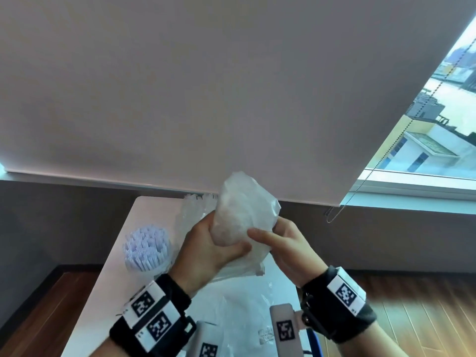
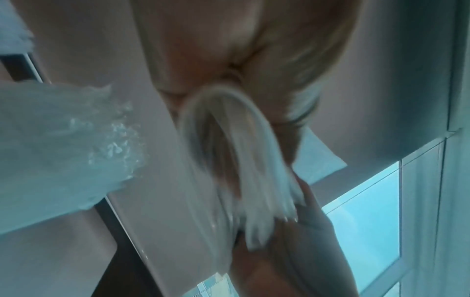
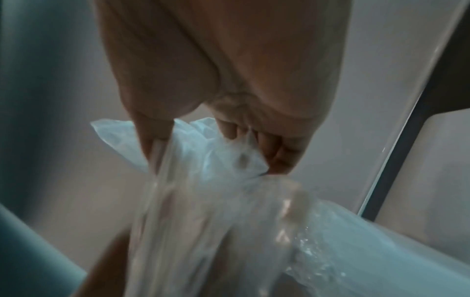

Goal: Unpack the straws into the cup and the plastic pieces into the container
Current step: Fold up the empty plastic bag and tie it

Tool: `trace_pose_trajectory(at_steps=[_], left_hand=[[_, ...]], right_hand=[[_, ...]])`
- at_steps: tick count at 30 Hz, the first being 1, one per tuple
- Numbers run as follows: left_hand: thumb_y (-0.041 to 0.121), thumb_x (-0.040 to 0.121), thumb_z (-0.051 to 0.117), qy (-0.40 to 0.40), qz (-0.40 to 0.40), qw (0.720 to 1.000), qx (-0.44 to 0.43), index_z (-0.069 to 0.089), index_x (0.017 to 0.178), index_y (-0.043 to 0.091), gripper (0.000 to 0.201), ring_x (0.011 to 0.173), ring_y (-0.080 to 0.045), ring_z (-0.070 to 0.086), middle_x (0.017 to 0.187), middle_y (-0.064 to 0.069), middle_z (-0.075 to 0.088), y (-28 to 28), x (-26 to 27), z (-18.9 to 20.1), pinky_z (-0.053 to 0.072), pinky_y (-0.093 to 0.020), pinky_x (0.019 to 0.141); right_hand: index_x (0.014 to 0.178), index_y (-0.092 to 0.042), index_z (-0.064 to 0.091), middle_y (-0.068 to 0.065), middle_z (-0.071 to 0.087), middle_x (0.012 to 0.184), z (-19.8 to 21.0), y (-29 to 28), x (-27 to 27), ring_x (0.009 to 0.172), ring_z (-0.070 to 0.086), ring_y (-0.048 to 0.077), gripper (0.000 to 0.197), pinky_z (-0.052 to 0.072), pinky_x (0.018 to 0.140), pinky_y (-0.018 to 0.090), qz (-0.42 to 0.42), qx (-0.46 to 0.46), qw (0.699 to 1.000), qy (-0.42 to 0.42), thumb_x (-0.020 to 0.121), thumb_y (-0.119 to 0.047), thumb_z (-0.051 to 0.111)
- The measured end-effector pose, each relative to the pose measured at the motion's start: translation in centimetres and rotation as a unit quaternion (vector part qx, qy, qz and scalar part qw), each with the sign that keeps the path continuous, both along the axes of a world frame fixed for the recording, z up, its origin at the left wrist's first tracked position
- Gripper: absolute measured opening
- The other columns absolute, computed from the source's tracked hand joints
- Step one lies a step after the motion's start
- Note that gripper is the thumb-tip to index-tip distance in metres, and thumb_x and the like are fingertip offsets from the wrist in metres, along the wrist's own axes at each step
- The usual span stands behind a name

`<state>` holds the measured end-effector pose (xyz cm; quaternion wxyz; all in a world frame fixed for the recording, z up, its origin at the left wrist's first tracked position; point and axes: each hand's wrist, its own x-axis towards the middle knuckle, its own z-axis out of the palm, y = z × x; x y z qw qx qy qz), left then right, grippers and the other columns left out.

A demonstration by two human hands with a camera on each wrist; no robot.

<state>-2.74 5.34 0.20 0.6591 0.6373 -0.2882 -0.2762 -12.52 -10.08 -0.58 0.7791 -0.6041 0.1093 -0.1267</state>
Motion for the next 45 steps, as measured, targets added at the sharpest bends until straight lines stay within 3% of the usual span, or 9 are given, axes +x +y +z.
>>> trace_pose_trajectory(at_steps=[5, 9, 16, 24, 32, 35, 38, 41, 45], left_hand=[[0.01, 0.096, 0.059, 0.078, -0.122, 0.989, -0.033, 0.054, 0.13, 0.026, 0.038, 0.085, -0.018, 0.073, 0.097, -0.005, 0.076, 1.0, 1.0, 1.2, 0.056, -0.021, 0.069], [-0.006, 0.095, 0.048, 0.124, -0.062, 0.99, -0.033, 0.074, 0.092, 0.016, 0.034, 0.041, -0.001, 0.054, 0.055, 0.005, 0.065, 1.1, 1.2, 1.4, 0.04, -0.01, 0.039], [0.046, 0.074, 0.068, 0.229, -0.114, 0.964, -0.078, 0.074, 0.092, 0.01, 0.04, 0.084, -0.03, 0.06, 0.098, -0.021, 0.066, 2.4, 1.3, 0.4, 0.05, -0.035, 0.071], [-0.006, 0.072, 0.08, 0.011, -0.129, 0.992, 0.012, 0.064, 0.109, 0.012, 0.044, 0.056, -0.014, 0.057, 0.074, -0.008, 0.063, 2.5, 0.6, 0.5, 0.049, -0.02, 0.053], [-0.001, 0.07, 0.083, 0.033, -0.114, 0.993, 0.018, 0.064, 0.115, 0.023, 0.054, 0.08, -0.023, 0.063, 0.102, -0.011, 0.068, 2.8, 0.7, -0.5, 0.058, -0.031, 0.075], [0.016, 0.067, 0.089, 0.007, -0.115, 0.993, 0.038, 0.063, 0.118, 0.033, 0.06, 0.086, -0.036, 0.059, 0.11, -0.019, 0.062, 2.9, 0.7, -1.2, 0.053, -0.051, 0.089], [-0.002, 0.075, 0.078, -0.082, -0.09, 0.988, 0.09, 0.063, 0.114, 0.034, 0.055, 0.067, -0.038, 0.058, 0.104, 0.001, 0.069, 3.4, 1.5, -2.4, 0.056, -0.037, 0.066], [-0.015, 0.075, 0.063, -0.135, -0.057, 0.979, 0.14, 0.069, 0.098, 0.035, 0.056, 0.055, -0.002, 0.056, 0.094, 0.014, 0.069, 4.6, 2.1, -5.2, 0.044, -0.011, 0.053], [-0.018, 0.073, 0.056, -0.203, -0.012, 0.952, 0.228, 0.072, 0.086, 0.037, 0.058, 0.109, 0.013, 0.054, 0.105, 0.026, 0.067, 6.4, 2.1, -9.1, 0.037, -0.002, 0.092]], right_hand=[[0.12, 0.0, 0.06, 0.021, 0.069, 0.105, 0.6, -0.5, -0.2, 0.092, 0.068, 0.032, 0.051, 0.058, 0.077, 0.039, -0.034, 0.024, 0.999, -0.033, 0.07, 0.011, 0.069], [0.093, -0.013, 0.07, 0.006, 0.065, 0.089, 0.7, -0.6, -0.5, 0.077, 0.062, 0.025, 0.05, 0.051, 0.062, 0.032, -0.013, 0.037, 0.996, -0.082, 0.059, 0.021, 0.059], [0.051, -0.02, 0.064, 0.002, 0.05, 0.088, 0.6, 0.0, -0.6, 0.084, 0.047, 0.02, 0.044, 0.035, 0.071, 0.035, -0.01, -0.184, 0.971, -0.15, 0.06, 0.022, 0.065], [0.139, -0.018, 0.043, 0.014, 0.05, 0.139, 1.3, -1.5, -1.7, 0.123, 0.051, 0.033, 0.075, 0.04, 0.098, 0.052, 0.118, -0.036, 0.992, 0.029, 0.073, -0.038, 0.071], [0.098, 0.013, 0.059, 0.017, 0.064, 0.073, -0.9, -1.7, -1.9, 0.052, 0.059, 0.021, 0.03, 0.047, 0.045, 0.025, 0.044, -0.095, 0.993, 0.063, 0.077, -0.004, 0.073], [0.097, 0.005, 0.063, 0.013, 0.067, 0.077, -1.9, -1.6, -1.8, 0.059, 0.062, 0.022, 0.022, 0.05, 0.05, 0.027, 0.026, -0.105, 0.993, 0.043, 0.081, -0.008, 0.071], [0.121, -0.016, 0.061, 0.004, 0.069, 0.103, -4.4, -2.7, -2.5, 0.093, 0.067, 0.021, 0.034, 0.055, 0.075, 0.033, 0.036, -0.092, 0.99, 0.099, 0.089, -0.028, 0.064], [0.119, -0.028, 0.059, 0.002, 0.064, 0.116, -10.2, -4.9, -4.1, 0.101, 0.062, 0.018, 0.043, 0.049, 0.08, 0.026, -0.124, -0.293, 0.898, 0.304, 0.084, -0.05, 0.067], [0.14, -0.012, 0.039, 0.013, 0.045, 0.141, -18.2, -5.7, -7.6, 0.126, 0.048, 0.029, 0.093, 0.04, 0.102, 0.037, -0.079, -0.311, 0.753, 0.575, 0.073, -0.07, 0.065]])
